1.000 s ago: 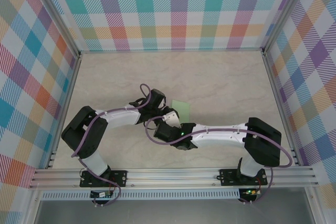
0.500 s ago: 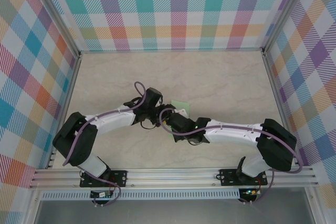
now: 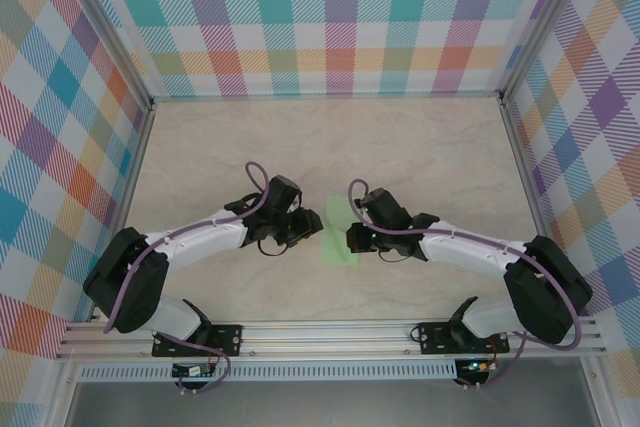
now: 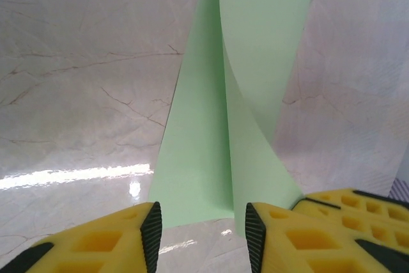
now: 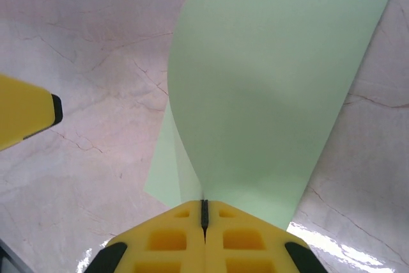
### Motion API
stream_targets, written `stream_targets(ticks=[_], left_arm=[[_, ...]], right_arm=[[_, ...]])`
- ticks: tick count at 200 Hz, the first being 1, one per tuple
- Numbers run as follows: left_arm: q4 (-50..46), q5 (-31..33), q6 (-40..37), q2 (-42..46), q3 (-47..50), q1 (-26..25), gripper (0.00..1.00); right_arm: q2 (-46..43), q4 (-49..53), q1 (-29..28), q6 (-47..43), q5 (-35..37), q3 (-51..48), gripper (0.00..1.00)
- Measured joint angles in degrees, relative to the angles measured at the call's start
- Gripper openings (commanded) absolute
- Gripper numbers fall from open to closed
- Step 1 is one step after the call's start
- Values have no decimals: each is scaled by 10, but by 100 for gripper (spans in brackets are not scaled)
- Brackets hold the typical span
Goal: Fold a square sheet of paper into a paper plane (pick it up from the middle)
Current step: Fold the triangle a second time at the center of the table.
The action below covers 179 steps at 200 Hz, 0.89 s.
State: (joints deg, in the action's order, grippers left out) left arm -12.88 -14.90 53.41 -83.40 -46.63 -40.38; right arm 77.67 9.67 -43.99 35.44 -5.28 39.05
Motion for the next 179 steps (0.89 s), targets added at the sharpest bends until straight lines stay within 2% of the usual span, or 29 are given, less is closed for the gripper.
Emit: stream_targets(ticks=[57,81,169,179], left_arm=[[-5,-7,-30,-37,-1,-48,29],[-5,-6,-34,-67,-3,-60,28],[12,-14,-35,-112,-20,-69,26],[8,-10,-38,-115,-22,-69,23]], right_arm=[[-3,-6,24,0,-32,-4,2],[-6,-5,25,-4,-32,-4,2],[-8,9,27,-4,-27,-4,2],[-8,10,27,-4,-25,-4,2]])
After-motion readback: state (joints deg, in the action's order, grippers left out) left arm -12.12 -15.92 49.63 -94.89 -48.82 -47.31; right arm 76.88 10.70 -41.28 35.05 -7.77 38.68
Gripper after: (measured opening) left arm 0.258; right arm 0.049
